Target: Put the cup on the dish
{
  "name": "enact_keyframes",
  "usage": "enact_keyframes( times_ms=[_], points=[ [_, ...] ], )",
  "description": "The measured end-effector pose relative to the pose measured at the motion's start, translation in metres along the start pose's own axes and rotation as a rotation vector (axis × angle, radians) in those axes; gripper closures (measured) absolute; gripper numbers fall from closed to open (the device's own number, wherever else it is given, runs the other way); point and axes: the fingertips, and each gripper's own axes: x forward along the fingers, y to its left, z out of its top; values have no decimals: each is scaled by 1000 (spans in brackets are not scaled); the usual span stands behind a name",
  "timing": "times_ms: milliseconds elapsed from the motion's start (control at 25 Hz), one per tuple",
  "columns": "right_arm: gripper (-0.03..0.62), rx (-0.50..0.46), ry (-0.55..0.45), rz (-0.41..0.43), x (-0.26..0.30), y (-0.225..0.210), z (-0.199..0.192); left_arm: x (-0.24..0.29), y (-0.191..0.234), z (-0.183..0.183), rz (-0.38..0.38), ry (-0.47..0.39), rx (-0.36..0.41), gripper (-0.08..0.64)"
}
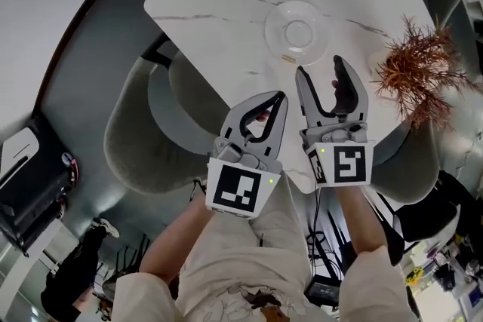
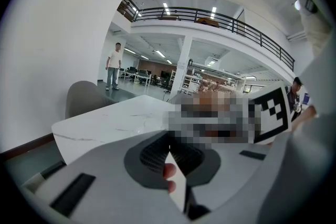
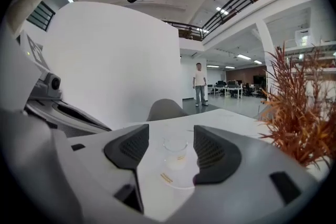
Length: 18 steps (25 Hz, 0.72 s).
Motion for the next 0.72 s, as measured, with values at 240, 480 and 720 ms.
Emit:
enact_keyframes(
  times_ms=[240, 480, 720],
  points=[
    [325, -7, 8, 25, -34, 5, 22, -16, -14, 27, 10, -31, -33, 557],
    [439, 15, -26, 18, -65, 4, 57, -39, -32, 53, 7, -40, -40, 557],
    [588, 65, -14, 15, -93, -1, 83, -56, -52, 68, 12, -15, -63, 557]
  ],
)
